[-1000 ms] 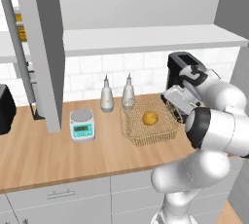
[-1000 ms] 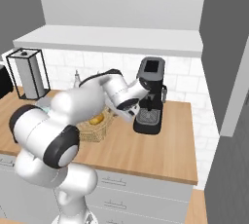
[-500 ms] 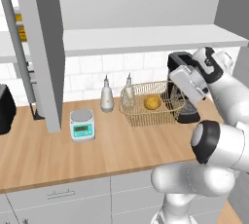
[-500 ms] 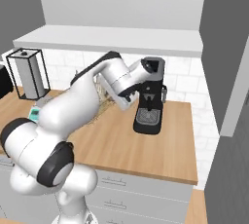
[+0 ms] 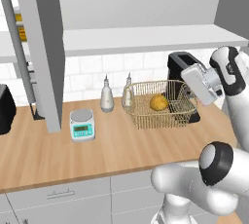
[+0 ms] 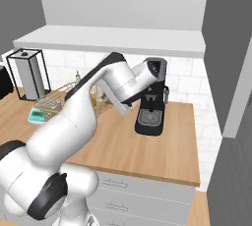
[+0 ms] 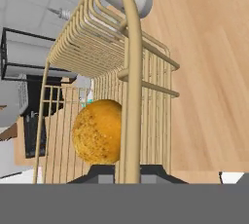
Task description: Open the cabinet, pick up the bread from the cabinet and place it in the basket. Then move the basket to the dining counter.
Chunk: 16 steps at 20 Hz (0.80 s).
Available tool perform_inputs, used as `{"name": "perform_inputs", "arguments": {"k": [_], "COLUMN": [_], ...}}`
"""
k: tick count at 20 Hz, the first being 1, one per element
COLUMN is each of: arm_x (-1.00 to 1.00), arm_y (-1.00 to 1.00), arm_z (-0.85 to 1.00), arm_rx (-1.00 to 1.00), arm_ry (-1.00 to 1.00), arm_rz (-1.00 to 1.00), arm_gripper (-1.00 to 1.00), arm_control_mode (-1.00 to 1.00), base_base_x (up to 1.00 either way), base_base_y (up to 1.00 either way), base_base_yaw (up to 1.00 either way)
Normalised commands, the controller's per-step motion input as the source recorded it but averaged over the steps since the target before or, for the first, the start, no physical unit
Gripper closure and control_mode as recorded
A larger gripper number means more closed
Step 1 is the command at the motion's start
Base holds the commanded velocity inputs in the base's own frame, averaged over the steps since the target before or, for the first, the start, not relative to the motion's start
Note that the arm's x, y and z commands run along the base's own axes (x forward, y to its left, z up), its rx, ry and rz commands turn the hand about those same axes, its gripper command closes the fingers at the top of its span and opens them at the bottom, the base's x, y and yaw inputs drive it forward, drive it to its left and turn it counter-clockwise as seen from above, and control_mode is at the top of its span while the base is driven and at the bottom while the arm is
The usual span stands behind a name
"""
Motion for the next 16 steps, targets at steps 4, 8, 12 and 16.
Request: {"name": "perform_inputs", "arguments": {"k": [4,8,12,16], "arm_x": [-0.25,-0.01,0.00,0.00], "arm_y": [0.00,0.00,0.00,-0.01], "arm_z": [0.06,0.17,0.15,0.08], "arm_rx": [0.05,0.07,0.04,0.02], "arm_ry": [-0.15,-0.06,-0.02,0.00], "arm_rz": [0.00,0.00,0.00,0.00], "arm_gripper": [1.00,1.00,1.00,1.00], "arm_control_mode": [-1.00,-1.00,-1.00,-1.00], "base_base_x": [0.00,0.00,0.00,0.00], "base_base_y": [0.00,0.00,0.00,0.00], "base_base_yaw": [0.00,0.00,0.00,0.00]}}
